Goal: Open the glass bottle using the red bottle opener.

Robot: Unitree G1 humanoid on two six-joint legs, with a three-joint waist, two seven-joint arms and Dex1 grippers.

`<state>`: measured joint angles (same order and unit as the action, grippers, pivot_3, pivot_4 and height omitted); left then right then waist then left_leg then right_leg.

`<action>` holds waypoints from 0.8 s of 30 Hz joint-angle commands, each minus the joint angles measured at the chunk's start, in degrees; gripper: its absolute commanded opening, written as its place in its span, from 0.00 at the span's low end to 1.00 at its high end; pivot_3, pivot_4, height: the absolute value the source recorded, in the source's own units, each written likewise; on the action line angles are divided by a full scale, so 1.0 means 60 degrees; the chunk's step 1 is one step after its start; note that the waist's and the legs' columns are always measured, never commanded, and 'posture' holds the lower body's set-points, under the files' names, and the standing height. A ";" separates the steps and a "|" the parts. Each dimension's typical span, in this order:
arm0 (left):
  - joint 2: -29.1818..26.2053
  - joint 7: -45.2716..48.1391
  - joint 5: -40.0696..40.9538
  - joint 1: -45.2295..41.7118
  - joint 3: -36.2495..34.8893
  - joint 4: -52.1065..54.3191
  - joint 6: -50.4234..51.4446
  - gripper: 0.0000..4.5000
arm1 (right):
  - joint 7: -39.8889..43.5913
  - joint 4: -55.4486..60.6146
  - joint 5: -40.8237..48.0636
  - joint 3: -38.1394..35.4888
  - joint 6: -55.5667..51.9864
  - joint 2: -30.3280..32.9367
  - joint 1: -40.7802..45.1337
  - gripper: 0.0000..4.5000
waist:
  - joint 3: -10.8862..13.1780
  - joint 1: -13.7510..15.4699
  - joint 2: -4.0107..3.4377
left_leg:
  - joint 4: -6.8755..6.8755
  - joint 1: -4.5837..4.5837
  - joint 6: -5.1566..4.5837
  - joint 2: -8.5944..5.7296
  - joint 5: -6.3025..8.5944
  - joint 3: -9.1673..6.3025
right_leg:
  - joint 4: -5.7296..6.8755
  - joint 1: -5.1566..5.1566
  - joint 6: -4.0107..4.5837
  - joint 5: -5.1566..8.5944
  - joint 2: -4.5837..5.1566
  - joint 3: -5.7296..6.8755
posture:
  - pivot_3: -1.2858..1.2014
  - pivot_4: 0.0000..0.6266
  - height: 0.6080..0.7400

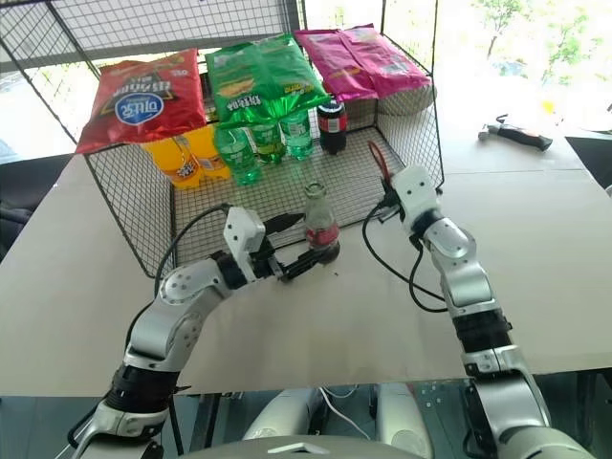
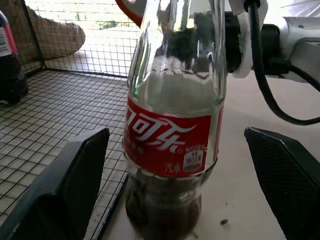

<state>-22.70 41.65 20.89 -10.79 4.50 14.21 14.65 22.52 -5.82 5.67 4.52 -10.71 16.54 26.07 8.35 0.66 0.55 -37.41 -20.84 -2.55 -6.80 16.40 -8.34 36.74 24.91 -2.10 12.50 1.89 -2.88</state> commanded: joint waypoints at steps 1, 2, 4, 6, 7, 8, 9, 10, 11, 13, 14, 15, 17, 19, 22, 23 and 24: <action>-0.0187 -0.0249 0.0268 0.0616 -0.0428 0.1063 0.0164 0.99 | 0.0474 0.1809 0.1968 -0.0585 -0.3394 -0.0101 -0.0671 0.00 | 0.0000 0.0007 -0.0001 | 0.0001 -0.0001 -0.0001 0.0000 0.0000 0.0000 | -0.0002 0.0001 0.0000 0.0000 0.0001 -0.0001 | 0.52 0.24 0.96; -0.0223 -0.0280 0.0283 0.0774 -0.0460 0.1242 0.0202 0.99 | 0.0367 0.2055 0.2350 -0.0793 -0.4060 -0.0187 -0.0787 0.00 | 0.0001 0.0009 -0.0002 | 0.0002 -0.0001 -0.0001 0.0000 0.0001 -0.0001 | -0.0002 0.0000 0.0000 0.0000 0.0002 -0.0002 | 0.52 0.24 0.96; -0.0277 -0.0360 0.0316 0.1003 -0.0546 0.1530 0.0297 0.99 | 0.0321 0.2465 0.2868 -0.1026 -0.5086 -0.0168 -0.0929 0.00 | 0.0005 0.0010 -0.0008 | 0.0002 -0.0001 -0.0002 0.0000 0.0001 0.0000 | -0.0001 0.0001 0.0000 0.0000 0.0002 -0.0004 | 0.52 0.24 0.96; -0.0345 -0.0471 0.0373 0.1262 -0.0675 0.1807 0.0400 0.99 | 0.0306 0.2879 0.3397 -0.1251 -0.6049 -0.0123 -0.1064 0.00 | 0.0006 0.0014 -0.0009 | 0.0001 -0.0003 -0.0001 0.0000 0.0002 0.0001 | 0.0002 0.0000 0.0005 -0.0005 0.0005 0.0000 | 0.52 0.24 0.96; -0.0379 -0.0520 0.0400 0.1379 -0.0733 0.1927 0.0452 0.99 | 0.0279 0.3058 0.3650 -0.1383 -0.6478 -0.0119 -0.1110 0.00 | 0.0005 0.0014 -0.0009 | 0.0001 0.0001 -0.0001 0.0000 0.0002 0.0001 | 0.0004 -0.0003 0.0008 -0.0008 0.0006 0.0003 | 0.52 0.24 0.96; -0.0426 -0.0571 0.0397 0.1545 -0.0805 0.2056 0.0482 0.99 | 0.0255 0.3256 0.3968 -0.1553 -0.6966 -0.0116 -0.1168 0.00 | 0.0005 0.0014 -0.0009 | 0.0001 0.0005 -0.0001 0.0000 0.0002 0.0000 | 0.0005 -0.0007 0.0009 -0.0008 0.0006 0.0006 | 0.52 0.24 0.96; -0.0477 -0.0609 0.0402 0.1733 -0.0891 0.2184 0.0494 0.99 | 0.0269 0.3461 0.4286 -0.1700 -0.7458 -0.0077 -0.1234 0.00 | 0.0005 0.0009 -0.0009 | 0.0001 0.0009 0.0000 0.0001 0.0002 0.0000 | 0.0008 -0.0009 0.0009 -0.0008 0.0006 0.0008 | 0.52 0.24 0.96; -0.0510 -0.0659 0.0432 0.1931 -0.1007 0.2312 0.0502 0.99 | 0.0308 0.3674 0.4611 -0.1830 -0.7935 -0.0010 -0.1307 0.00 | 0.0005 0.0009 -0.0009 | 0.0001 0.0010 0.0000 0.0003 0.0002 -0.0001 | 0.0008 -0.0010 0.0009 -0.0008 0.0006 0.0009 | 0.52 0.24 0.96; -0.0511 -0.0776 0.0465 0.2197 -0.1229 0.2455 0.0469 0.99 | 0.0382 0.3959 0.5105 -0.2039 -0.8609 0.0093 -0.1423 0.00 | 0.0005 0.0010 -0.0009 | 0.0001 0.0010 0.0000 0.0003 0.0002 -0.0001 | 0.0008 -0.0010 0.0009 -0.0008 0.0006 0.0010 | 0.52 0.24 0.96; -0.0494 -0.0991 0.0502 0.2604 -0.1612 0.2629 0.0404 0.99 | 0.0538 0.4418 0.5945 -0.2368 -0.9717 0.0323 -0.1630 0.00 | 0.0005 0.0016 -0.0009 | 0.0002 0.0007 -0.0001 0.0003 0.0003 0.0000 | 0.0004 -0.0010 0.0010 -0.0008 0.0006 0.0010 | 0.52 0.24 0.96; -0.0462 -0.1096 0.0523 0.2818 -0.1835 0.2675 0.0349 0.99 | 0.0654 0.4650 0.6328 -0.2493 -1.0210 0.0502 -0.1775 0.00 | 0.0005 0.0021 -0.0010 | 0.0002 0.0003 -0.0003 0.0003 0.0003 -0.0001 | -0.0001 -0.0010 0.0009 -0.0008 0.0006 0.0012 | 0.52 0.24 0.96; -0.0402 -0.1296 0.0444 0.3038 -0.2084 0.2662 0.0264 0.99 | 0.0745 0.4859 0.6542 -0.2518 -1.0529 0.0745 -0.1927 0.00 | 0.0005 0.0024 -0.0009 | 0.0002 0.0000 -0.0004 0.0003 0.0004 -0.0001 | -0.0003 -0.0009 0.0009 -0.0008 0.0007 0.0012 | 0.52 0.24 0.96; -0.0345 -0.1570 0.0292 0.3392 -0.2396 0.2604 0.0208 0.99 | 0.0656 0.5020 0.6687 -0.2592 -1.0789 0.0972 -0.2051 0.00 | 0.0005 0.0031 -0.0009 | 0.0002 -0.0001 -0.0009 0.0003 0.0007 -0.0001 | -0.0008 -0.0010 0.0009 -0.0008 0.0009 0.0013 | 0.52 0.24 0.96; -0.0381 -0.1551 0.0335 0.3784 -0.2574 0.2606 0.0184 0.99 | 0.0665 0.5008 0.6635 -0.2538 -1.0657 0.1158 -0.2046 0.00 | 0.0005 0.0021 -0.0009 | 0.0001 0.0004 -0.0009 0.0003 0.0008 0.0003 | -0.0007 -0.0015 0.0008 -0.0008 0.0010 0.0013 | 0.52 0.24 0.96; -0.0499 -0.1493 0.0361 0.4228 -0.2828 0.2644 0.0114 1.00 | 0.1179 0.5004 0.6243 -0.2044 -0.9870 0.1744 -0.2085 0.27 | 0.0005 0.0023 -0.0009 | -0.0002 0.0009 -0.0008 0.0003 0.0008 0.0005 | -0.0005 -0.0022 0.0006 -0.0008 0.0011 0.0015 | 0.52 0.24 0.96; -0.0545 -0.1439 0.0410 0.4352 -0.2945 0.2669 0.0078 1.00 | 0.1329 0.5001 0.6051 -0.1860 -0.9586 0.1993 -0.2139 0.37 | 0.0005 0.0023 -0.0008 | -0.0005 0.0010 -0.0008 0.0003 0.0007 0.0004 | -0.0005 -0.0024 0.0006 -0.0007 0.0012 0.0020 | 0.52 0.24 0.96; -0.0589 -0.1403 0.0476 0.4451 -0.3054 0.2684 0.0082 1.00 | 0.1387 0.4945 0.5855 -0.1744 -0.9324 0.2183 -0.2179 0.46 | 0.0005 0.0033 -0.0007 | -0.0006 0.0010 -0.0008 0.0003 0.0007 0.0004 | -0.0005 -0.0025 0.0005 -0.0007 0.0013 0.0023 | 0.52 0.24 0.96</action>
<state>-25.63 32.85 22.74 15.82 -11.83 27.80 16.49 29.41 22.05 41.72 -6.44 -69.26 28.88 13.34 8.38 0.85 0.51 -37.45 -20.78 -2.59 -6.78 16.44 -8.35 36.71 24.75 -2.06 12.46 1.98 -2.69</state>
